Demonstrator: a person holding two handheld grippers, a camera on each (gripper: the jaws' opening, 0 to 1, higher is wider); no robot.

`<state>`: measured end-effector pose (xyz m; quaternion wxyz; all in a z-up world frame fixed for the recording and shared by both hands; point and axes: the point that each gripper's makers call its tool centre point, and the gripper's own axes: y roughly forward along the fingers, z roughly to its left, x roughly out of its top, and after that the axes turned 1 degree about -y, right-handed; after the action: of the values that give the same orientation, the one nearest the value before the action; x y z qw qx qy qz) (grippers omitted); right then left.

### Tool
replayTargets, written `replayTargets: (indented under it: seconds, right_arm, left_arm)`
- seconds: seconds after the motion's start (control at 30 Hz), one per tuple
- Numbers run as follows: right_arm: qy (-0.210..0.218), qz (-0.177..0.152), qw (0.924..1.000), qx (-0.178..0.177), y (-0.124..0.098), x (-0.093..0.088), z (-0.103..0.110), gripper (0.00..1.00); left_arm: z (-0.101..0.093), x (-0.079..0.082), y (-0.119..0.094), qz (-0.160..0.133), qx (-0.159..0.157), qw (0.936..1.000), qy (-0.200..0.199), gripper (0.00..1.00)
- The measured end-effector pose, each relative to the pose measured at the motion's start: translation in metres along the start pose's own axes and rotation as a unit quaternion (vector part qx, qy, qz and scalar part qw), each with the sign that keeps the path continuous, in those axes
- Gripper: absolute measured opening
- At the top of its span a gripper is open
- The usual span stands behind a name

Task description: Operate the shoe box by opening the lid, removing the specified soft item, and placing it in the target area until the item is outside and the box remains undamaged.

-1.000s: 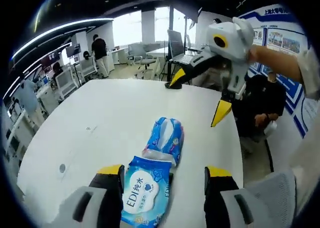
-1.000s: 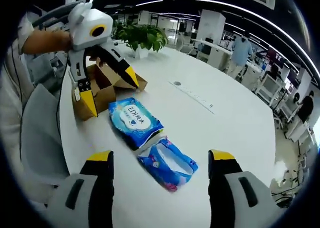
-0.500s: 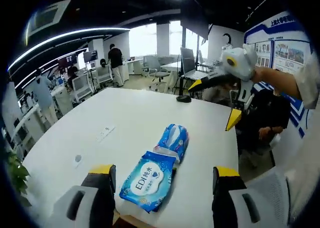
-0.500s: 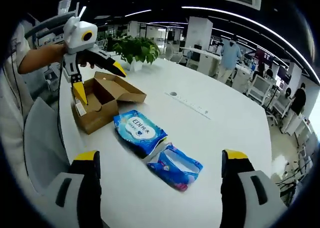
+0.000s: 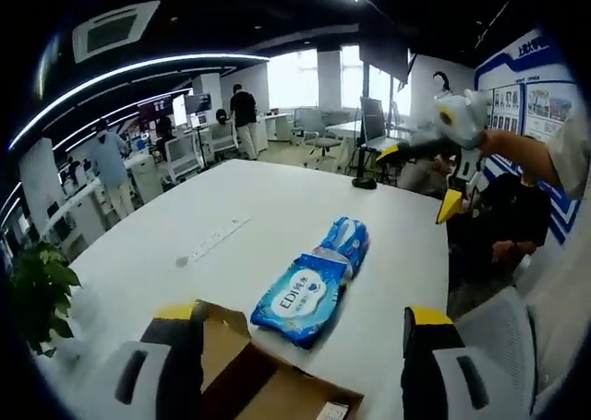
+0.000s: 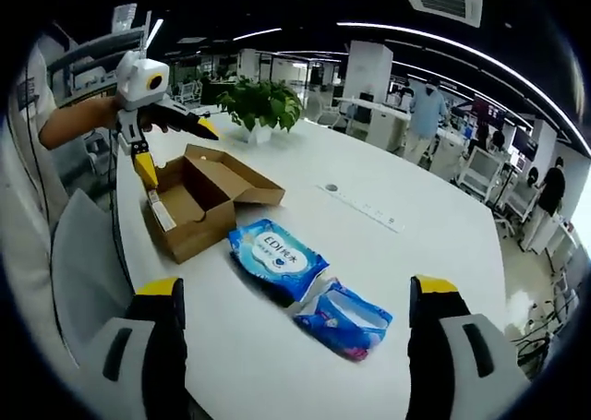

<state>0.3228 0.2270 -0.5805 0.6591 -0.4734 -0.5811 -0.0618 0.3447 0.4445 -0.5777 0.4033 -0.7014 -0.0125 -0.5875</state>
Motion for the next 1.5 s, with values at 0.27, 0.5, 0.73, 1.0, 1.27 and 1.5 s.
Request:
replayTargets:
  seconds: [0.27,0.5,0.73,1.0,1.27,1.5]
  right_arm:
    - [-0.002,-0.008,0.9999,0.013,0.007,0.014,0.018,0.96]
    - [-0.016,-0.006,0.9993,0.033,0.016,0.023,0.036,0.96]
    - [-0.033,-0.002,0.9981,0.052,0.025,0.029,0.052,0.95]
    - [-0.061,0.004,0.9951,0.078,0.039,0.035,0.071,0.89]
    - [-0.085,0.003,0.9902,0.110,0.057,0.047,0.093,0.81]
    - [-0.113,0.015,0.9817,0.152,0.077,0.051,0.114,0.75]
  left_arm:
    - [0.013,-0.023,-0.035,-0.009,0.024,0.9996,-0.012,1.00]
    - [0.022,-0.045,-0.063,-0.008,0.042,0.9988,-0.024,1.00]
    - [0.034,-0.066,-0.086,-0.015,0.076,0.9958,-0.049,1.00]
    - [0.045,-0.092,-0.114,-0.016,0.113,0.9913,-0.065,1.00]
    - [0.053,-0.114,-0.136,-0.013,0.141,0.9866,-0.082,1.00]
    - [0.058,-0.131,-0.149,-0.008,0.160,0.9825,-0.095,1.00]
